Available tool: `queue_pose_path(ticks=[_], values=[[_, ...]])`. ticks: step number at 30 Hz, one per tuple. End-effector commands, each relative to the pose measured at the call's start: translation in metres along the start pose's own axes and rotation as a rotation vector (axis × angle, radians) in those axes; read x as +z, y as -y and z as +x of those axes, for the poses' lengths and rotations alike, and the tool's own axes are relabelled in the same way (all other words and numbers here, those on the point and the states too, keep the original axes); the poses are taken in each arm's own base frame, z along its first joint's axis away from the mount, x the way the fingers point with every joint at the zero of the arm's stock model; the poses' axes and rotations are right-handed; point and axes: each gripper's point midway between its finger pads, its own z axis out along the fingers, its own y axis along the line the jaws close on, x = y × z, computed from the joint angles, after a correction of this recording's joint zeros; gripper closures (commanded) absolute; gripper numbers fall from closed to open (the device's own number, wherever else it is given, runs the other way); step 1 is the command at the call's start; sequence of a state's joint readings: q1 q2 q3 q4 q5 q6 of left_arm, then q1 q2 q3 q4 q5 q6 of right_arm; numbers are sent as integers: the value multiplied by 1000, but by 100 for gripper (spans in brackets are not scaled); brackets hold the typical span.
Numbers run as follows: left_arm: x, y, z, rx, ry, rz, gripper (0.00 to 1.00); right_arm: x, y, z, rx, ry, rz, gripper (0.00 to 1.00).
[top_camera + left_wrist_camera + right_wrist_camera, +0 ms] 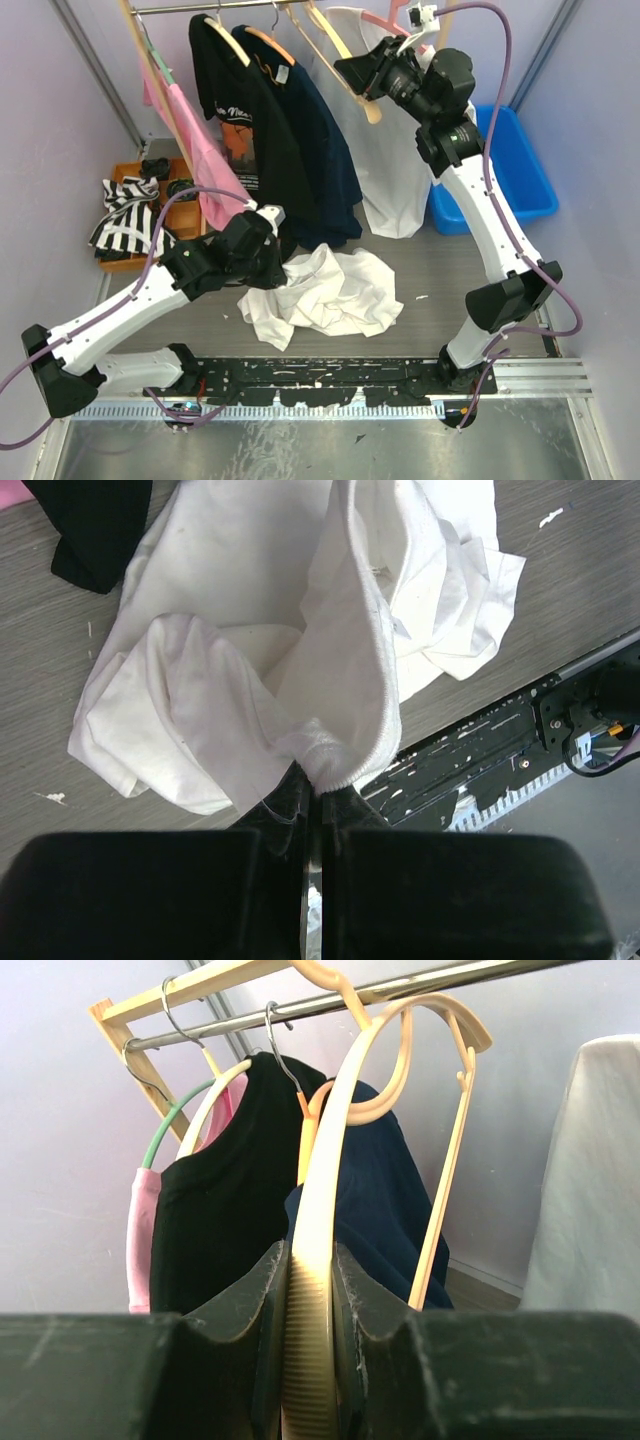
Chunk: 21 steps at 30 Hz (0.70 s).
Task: Place the t-shirt on the hanger
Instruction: Pick up the hanger from the clothesline.
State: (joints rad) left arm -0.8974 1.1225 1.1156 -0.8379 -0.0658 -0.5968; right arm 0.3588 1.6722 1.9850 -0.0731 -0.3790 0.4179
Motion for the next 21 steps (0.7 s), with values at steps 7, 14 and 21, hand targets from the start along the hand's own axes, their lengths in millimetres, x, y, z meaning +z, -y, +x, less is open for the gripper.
queue_pose_path(ticks=[7, 14, 21], values=[[-14, 2, -9, -6, 42, 14, 100, -42, -52, -89, -57, 278, -80, 99], [-14, 2, -8, -9, 40, 14, 100, -52, -58, -99, -46, 290, -80, 99], [-14, 1, -8, -7, 40, 9, 100, -62, -54, -82, 6, 233, -52, 99]])
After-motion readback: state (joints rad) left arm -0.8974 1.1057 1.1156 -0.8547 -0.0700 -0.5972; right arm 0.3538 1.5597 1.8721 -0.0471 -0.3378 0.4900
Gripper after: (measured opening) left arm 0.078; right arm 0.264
